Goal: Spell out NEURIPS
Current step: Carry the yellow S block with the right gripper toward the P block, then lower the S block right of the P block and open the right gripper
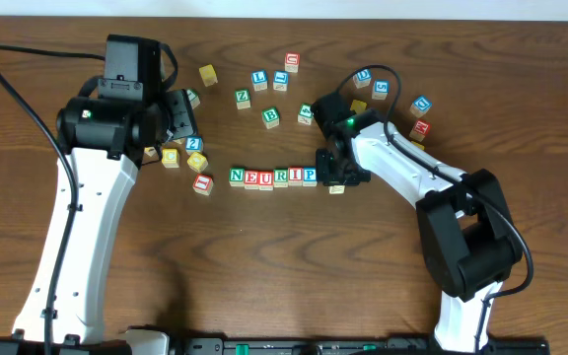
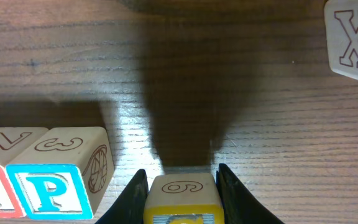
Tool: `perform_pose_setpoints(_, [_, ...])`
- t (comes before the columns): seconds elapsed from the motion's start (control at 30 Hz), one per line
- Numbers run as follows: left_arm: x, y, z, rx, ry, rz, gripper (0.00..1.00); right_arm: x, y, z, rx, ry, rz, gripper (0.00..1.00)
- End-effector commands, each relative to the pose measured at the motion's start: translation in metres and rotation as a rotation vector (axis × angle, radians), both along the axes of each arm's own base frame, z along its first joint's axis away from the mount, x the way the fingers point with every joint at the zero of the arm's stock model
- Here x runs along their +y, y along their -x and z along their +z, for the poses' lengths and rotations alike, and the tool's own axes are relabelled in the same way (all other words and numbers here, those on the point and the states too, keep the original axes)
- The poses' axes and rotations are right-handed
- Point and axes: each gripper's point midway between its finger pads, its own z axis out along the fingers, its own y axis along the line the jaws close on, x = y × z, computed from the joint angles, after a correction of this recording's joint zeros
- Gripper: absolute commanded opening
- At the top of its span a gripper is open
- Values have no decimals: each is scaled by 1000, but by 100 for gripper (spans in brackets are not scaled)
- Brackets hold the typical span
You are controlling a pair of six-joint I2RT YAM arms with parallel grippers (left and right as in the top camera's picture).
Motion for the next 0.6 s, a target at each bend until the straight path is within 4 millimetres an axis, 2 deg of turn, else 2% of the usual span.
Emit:
perform_pose_setpoints(0.0, [4, -2, -2, 3, -20, 4, 61, -1, 2, -5, 5, 15, -17, 15])
perform_pose_setpoints(0.57, [4, -2, -2, 4, -20, 4, 61, 7, 7, -7, 13, 10, -36, 15])
